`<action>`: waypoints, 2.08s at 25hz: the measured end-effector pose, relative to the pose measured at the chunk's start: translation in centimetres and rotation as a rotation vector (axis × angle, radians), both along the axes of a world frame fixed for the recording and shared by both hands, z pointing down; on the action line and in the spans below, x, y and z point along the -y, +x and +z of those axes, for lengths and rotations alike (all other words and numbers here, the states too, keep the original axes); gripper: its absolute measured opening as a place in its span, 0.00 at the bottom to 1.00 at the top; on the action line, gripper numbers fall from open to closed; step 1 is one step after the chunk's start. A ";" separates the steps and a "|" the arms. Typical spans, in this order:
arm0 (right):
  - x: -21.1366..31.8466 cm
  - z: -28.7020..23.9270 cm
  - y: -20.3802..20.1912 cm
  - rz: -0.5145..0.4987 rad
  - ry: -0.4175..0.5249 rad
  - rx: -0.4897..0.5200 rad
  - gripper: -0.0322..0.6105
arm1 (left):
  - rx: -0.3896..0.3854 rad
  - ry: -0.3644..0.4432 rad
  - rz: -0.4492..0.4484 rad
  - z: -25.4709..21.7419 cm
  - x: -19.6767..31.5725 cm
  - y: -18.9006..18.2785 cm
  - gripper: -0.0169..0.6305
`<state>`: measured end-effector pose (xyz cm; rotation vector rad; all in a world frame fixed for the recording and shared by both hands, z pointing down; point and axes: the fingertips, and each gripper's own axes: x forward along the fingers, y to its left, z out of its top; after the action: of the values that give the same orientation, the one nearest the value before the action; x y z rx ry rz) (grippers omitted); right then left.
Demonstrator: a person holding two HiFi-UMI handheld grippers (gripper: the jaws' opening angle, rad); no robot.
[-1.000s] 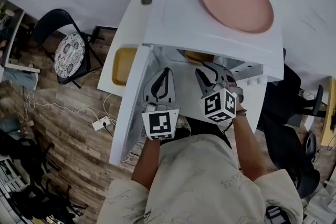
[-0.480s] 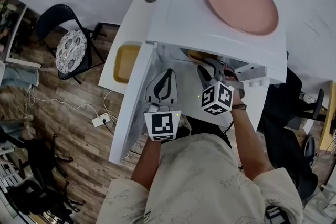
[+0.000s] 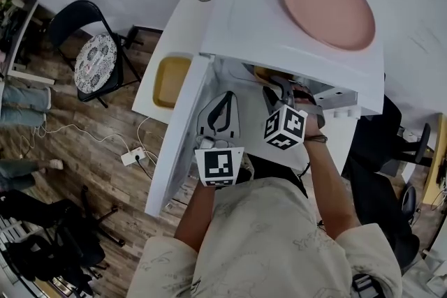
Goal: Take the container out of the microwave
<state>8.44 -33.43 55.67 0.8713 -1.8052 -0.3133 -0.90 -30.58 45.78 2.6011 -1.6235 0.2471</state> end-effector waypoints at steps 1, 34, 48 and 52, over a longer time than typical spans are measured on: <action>0.0 0.1 0.0 -0.002 -0.002 -0.007 0.26 | 0.000 0.000 0.000 0.0 0.0 -0.1 0.04; 0.5 1.0 0.3 -0.009 -0.011 -0.124 0.14 | -0.006 -0.004 0.027 0.3 0.3 -0.3 0.04; -1.0 0.3 -0.2 -0.017 -0.013 -0.122 0.13 | -0.011 0.017 0.033 -0.7 -0.6 -0.8 0.04; -1.6 0.2 -0.4 -0.022 -0.013 -0.124 0.13 | -0.012 0.023 0.034 -0.9 -1.0 -0.9 0.04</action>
<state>8.01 -31.81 55.84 0.8062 -1.7014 -0.3617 -1.82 -29.59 44.86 2.6432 -1.5893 0.2152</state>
